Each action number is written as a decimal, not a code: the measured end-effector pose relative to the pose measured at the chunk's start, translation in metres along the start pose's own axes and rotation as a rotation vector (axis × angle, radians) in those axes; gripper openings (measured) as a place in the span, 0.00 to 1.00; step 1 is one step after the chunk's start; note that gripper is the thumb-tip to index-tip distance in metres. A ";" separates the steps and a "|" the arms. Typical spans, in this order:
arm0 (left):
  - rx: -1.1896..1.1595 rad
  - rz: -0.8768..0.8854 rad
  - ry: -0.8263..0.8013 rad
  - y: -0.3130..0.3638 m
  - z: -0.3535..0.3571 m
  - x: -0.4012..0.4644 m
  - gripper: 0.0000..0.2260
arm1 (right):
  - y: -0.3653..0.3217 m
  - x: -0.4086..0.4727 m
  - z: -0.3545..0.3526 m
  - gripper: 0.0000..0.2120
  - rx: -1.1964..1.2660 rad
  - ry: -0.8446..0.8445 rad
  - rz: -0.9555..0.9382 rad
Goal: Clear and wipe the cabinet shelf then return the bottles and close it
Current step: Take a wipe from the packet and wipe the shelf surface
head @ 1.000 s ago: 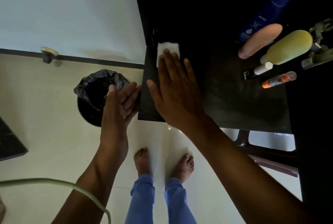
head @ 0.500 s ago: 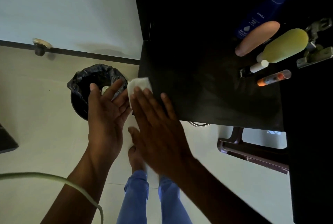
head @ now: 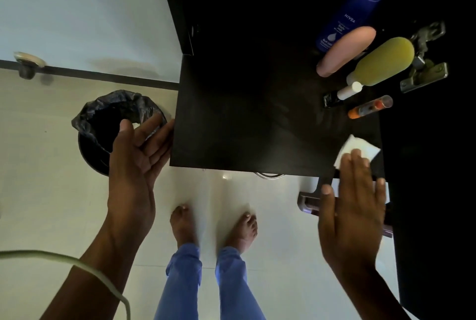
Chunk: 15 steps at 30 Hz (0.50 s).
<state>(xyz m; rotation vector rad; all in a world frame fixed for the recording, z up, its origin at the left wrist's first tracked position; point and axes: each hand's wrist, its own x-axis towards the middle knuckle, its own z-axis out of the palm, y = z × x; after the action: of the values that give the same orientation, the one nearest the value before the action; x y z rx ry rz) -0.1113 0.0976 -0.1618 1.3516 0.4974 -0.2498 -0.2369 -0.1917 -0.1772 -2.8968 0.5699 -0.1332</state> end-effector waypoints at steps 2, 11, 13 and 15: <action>0.007 0.001 0.007 -0.001 0.001 -0.001 0.27 | 0.000 0.000 0.003 0.28 0.000 0.048 0.037; 0.027 -0.018 -0.004 0.001 0.003 0.000 0.26 | -0.100 0.039 0.020 0.25 0.147 0.010 -0.225; 0.034 -0.021 -0.013 0.002 0.001 0.000 0.26 | -0.107 0.062 0.020 0.22 0.139 0.063 -0.227; 0.036 -0.024 -0.024 0.001 -0.001 -0.001 0.26 | -0.108 0.087 0.020 0.22 0.114 0.095 -0.193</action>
<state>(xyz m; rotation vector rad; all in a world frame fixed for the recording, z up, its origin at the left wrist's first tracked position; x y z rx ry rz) -0.1115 0.0983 -0.1602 1.3766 0.4915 -0.2953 -0.1150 -0.1235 -0.1711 -2.8398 0.2848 -0.3215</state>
